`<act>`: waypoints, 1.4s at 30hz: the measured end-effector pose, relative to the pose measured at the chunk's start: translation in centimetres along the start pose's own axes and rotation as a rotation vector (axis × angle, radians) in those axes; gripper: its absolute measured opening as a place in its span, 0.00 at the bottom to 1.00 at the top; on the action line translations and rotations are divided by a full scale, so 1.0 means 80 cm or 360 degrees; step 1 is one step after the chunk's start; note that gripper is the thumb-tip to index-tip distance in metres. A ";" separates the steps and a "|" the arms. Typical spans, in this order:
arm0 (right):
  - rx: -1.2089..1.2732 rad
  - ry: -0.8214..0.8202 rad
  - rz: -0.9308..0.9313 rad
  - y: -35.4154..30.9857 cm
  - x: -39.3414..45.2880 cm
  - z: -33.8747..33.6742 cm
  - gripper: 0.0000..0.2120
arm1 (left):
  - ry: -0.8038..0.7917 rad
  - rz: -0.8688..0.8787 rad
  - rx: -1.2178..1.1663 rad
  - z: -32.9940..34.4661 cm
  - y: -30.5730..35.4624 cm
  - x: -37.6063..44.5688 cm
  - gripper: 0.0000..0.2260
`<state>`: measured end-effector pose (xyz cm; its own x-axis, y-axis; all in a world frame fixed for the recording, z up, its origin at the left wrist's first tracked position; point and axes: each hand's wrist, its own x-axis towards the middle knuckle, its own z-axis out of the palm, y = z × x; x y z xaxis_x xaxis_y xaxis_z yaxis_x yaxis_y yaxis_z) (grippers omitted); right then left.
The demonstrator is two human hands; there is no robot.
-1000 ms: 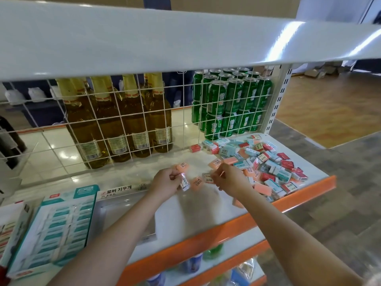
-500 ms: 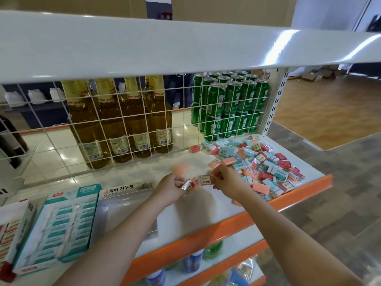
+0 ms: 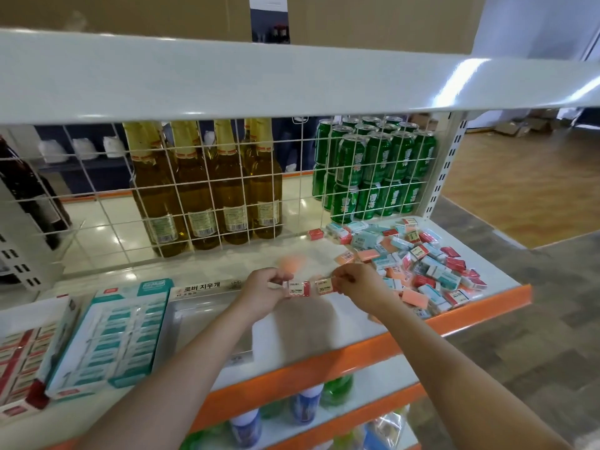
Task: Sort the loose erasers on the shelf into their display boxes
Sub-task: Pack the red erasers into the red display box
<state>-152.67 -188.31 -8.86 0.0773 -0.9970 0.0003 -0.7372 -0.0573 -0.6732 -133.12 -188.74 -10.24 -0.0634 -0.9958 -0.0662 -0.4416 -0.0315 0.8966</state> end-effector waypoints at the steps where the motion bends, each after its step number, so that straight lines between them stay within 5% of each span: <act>1: -0.0004 -0.0005 -0.0003 -0.001 0.000 0.000 0.13 | 0.0016 -0.0001 0.0013 -0.002 0.000 -0.001 0.13; 17: 0.0056 0.0081 -0.0056 -0.056 -0.001 0.029 0.08 | 0.0251 -0.0010 0.0099 -0.063 -0.009 -0.032 0.12; 42: 0.0274 -0.0010 -0.0300 -0.325 -0.017 0.257 0.04 | 0.0632 -0.0149 0.0428 -0.371 -0.138 -0.133 0.13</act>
<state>-119.82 -184.38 -6.56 0.2070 -0.9691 0.1339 -0.5843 -0.2322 -0.7776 -101.04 -180.36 -6.45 0.3110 -0.9472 0.0782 -0.6481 -0.1512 0.7464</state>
